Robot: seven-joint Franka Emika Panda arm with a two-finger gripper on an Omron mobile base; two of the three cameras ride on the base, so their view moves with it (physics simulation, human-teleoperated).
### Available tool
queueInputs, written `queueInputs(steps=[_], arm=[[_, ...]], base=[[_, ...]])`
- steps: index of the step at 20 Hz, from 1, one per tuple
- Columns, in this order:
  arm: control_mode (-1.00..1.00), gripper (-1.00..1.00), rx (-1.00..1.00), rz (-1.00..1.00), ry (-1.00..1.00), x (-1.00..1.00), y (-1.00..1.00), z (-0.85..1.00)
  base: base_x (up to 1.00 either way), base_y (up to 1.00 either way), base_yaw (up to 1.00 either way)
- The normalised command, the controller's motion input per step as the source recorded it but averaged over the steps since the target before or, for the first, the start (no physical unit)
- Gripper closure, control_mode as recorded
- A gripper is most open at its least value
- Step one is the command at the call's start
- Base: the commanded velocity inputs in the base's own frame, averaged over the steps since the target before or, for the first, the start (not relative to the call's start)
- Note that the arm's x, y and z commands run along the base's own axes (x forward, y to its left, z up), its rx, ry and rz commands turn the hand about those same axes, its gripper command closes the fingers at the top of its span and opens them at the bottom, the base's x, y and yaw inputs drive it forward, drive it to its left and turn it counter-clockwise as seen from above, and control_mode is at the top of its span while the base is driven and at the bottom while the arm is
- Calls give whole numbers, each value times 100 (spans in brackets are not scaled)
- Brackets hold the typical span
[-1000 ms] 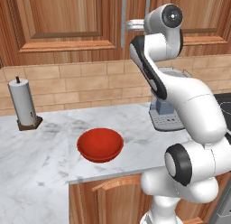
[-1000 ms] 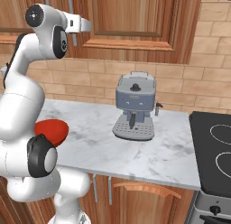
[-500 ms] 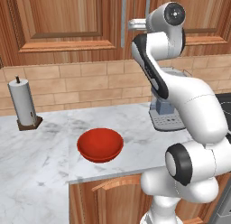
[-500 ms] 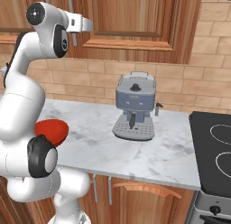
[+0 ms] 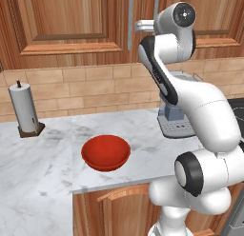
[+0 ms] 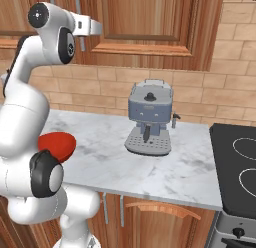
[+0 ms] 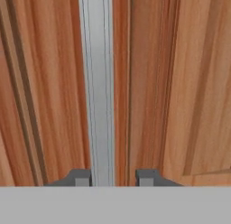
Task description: Open the cabinet. Pick the banana and pear from the cabinet and place them into the bowl. Then close the cabinet.
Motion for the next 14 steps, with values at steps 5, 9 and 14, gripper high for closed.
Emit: queueInputs(steps=[5, 9, 14], arm=[[-100, 100, 0, 1, 0, -23, 0, 0], [-100, 100, 0, 7, 0, -55, 0, 0], [-100, 100, 0, 9, 0, -55, -7, 0]], base=[[0, 0, 0], [0, 0, 0], [0, 0, 0]])
